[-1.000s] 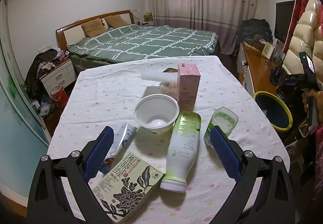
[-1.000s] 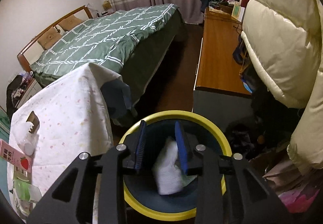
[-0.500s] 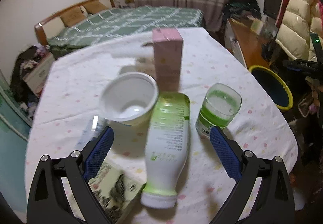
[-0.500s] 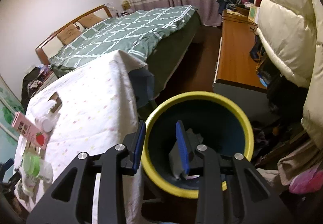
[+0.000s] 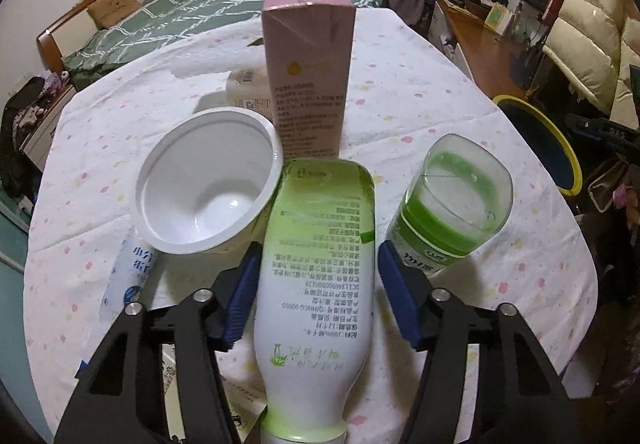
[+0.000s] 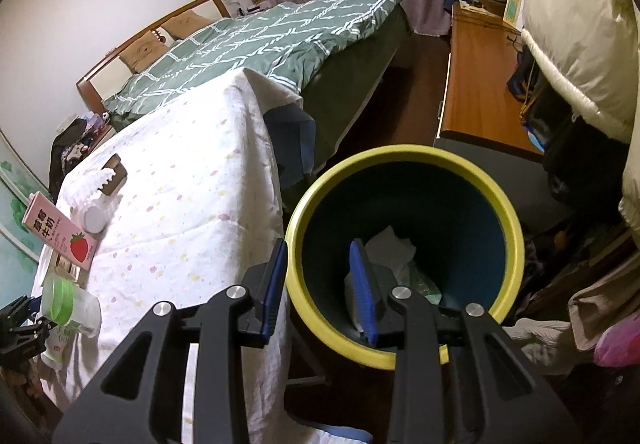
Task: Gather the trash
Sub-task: 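Grasp the green-capped lotion bottle with the left gripper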
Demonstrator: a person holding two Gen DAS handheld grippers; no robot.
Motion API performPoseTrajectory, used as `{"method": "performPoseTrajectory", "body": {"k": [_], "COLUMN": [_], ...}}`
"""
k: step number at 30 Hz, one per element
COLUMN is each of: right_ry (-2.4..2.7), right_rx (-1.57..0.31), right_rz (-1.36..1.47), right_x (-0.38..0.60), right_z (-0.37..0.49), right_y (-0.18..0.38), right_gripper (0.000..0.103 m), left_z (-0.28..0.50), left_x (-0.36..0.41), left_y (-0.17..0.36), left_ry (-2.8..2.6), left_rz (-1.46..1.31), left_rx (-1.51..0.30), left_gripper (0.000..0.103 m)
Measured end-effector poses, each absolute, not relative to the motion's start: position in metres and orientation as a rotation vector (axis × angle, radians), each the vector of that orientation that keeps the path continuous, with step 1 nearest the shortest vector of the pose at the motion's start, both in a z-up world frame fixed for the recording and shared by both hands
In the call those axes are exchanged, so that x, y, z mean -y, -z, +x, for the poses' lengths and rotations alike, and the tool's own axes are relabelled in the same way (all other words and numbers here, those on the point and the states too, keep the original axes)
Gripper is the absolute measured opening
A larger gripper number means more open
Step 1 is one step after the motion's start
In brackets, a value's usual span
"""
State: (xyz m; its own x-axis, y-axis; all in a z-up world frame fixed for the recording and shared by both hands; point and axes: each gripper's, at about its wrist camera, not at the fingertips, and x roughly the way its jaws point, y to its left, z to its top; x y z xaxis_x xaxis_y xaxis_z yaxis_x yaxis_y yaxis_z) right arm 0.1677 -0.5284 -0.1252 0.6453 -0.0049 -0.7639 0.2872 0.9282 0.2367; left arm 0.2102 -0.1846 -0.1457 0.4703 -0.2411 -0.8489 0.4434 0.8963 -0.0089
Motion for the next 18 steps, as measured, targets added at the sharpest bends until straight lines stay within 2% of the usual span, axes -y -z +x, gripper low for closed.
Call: {"method": "performPoseTrajectory", "body": {"k": [9,18], "right_ry": [0.147,0.117], "right_rx": [-0.853,-0.826], "right_rz": [0.353,0.346], "right_x": [0.523,0.513], "right_z": [0.164,0.153], "right_y": [0.124,0.115], "right_gripper": [0.031,0.031], "left_z": [0.207,0.177], "left_x": [0.182,0.162], "left_y": [0.143,0.108], "left_ry": [0.427,0.415], "left_rz": [0.206,0.146], "left_rx": [-0.998,-0.915], "left_gripper": [0.053,0.052]}}
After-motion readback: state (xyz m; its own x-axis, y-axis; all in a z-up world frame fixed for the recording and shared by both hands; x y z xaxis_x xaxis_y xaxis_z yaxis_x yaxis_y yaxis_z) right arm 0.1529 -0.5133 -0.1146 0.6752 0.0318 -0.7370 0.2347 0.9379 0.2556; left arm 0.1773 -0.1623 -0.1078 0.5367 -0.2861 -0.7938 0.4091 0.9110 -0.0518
